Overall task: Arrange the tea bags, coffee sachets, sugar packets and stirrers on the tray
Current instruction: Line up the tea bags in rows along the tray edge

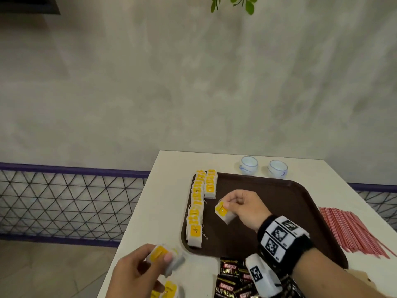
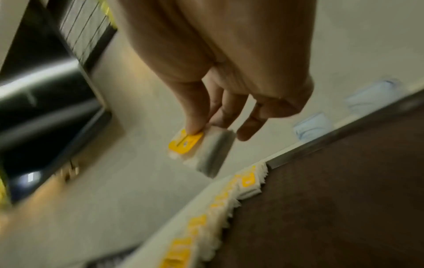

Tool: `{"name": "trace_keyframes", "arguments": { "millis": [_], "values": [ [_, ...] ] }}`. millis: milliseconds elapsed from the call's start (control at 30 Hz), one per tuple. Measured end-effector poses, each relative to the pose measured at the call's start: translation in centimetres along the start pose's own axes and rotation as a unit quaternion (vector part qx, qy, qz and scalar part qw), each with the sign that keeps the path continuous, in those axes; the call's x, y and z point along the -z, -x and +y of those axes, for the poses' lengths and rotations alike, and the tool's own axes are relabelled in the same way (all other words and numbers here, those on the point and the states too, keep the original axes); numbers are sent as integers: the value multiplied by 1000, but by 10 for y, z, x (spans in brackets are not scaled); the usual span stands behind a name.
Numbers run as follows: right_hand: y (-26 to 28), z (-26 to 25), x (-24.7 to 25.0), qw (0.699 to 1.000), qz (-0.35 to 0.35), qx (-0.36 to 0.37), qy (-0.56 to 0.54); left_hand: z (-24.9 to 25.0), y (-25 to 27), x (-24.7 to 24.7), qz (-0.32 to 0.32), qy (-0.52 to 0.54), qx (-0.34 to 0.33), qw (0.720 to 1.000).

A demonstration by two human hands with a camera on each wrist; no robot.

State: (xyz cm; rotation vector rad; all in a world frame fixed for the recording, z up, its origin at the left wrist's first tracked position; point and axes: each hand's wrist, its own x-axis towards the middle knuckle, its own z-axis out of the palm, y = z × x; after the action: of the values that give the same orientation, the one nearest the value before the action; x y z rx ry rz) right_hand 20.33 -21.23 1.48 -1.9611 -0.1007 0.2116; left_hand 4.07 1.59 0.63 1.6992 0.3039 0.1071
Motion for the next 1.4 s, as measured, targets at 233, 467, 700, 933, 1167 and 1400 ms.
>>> {"name": "trace_keyframes", "arguments": {
  "millis": [233,467,700,933,1167,1400],
  "values": [
    [-83,23,-37,992,104,-72,13,-24,-21,6,31,-52,-41,997],
    [-126,42,-54,980,137,-129,58,-33,-30,8,53,-47,-64,995],
    [-137,51,-52,970,168,-146,95,-28,-37,6,-8,-48,-36,998],
    [-96,13,-39,996,17,-64,53,-9,-55,-7,-39,-70,-81,994],
    [18,-13,-40,962,-258,58,-67,23,-64,-27,-110,-80,-120,983],
    [49,3,-19,977,-184,67,-88,21,-52,-51,-103,-48,-85,990]
  ]
}}
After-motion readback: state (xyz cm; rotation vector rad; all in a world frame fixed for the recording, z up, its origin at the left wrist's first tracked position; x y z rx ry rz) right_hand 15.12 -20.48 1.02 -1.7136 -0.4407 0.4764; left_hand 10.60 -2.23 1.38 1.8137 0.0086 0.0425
